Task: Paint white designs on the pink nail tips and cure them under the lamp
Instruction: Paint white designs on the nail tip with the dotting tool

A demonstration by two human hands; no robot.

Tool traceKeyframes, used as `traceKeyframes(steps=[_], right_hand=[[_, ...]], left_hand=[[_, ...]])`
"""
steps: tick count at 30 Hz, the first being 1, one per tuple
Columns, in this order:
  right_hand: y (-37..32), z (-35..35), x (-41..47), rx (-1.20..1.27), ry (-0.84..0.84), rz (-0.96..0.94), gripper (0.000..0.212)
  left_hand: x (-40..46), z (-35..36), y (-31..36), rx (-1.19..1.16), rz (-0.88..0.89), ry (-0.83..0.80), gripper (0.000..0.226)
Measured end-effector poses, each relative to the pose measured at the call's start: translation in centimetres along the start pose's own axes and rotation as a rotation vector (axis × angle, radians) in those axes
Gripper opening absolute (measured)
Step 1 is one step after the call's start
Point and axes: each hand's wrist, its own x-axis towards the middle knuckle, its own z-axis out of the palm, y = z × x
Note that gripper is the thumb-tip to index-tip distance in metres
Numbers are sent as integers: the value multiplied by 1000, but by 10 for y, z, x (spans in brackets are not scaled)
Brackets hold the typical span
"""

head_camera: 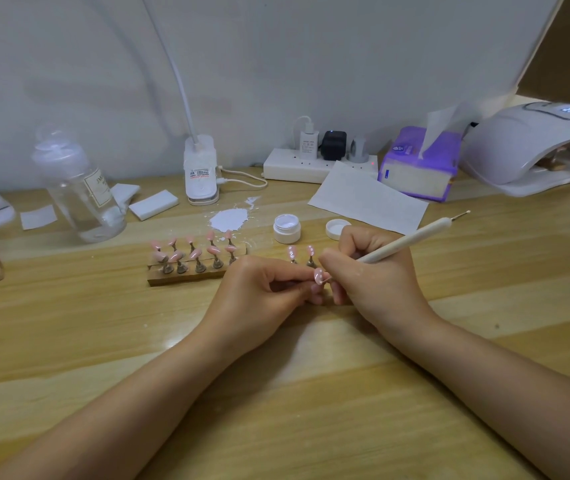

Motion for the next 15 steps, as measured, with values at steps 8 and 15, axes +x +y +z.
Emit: traceKeyframes(steps=[8, 15], right_hand=[[2, -1, 0, 18, 6, 3, 45], [2, -1, 0, 7, 20, 6, 40]], left_hand=[[0, 0, 0, 3, -5, -4, 20], [-1, 0, 0, -8, -11, -3, 19]])
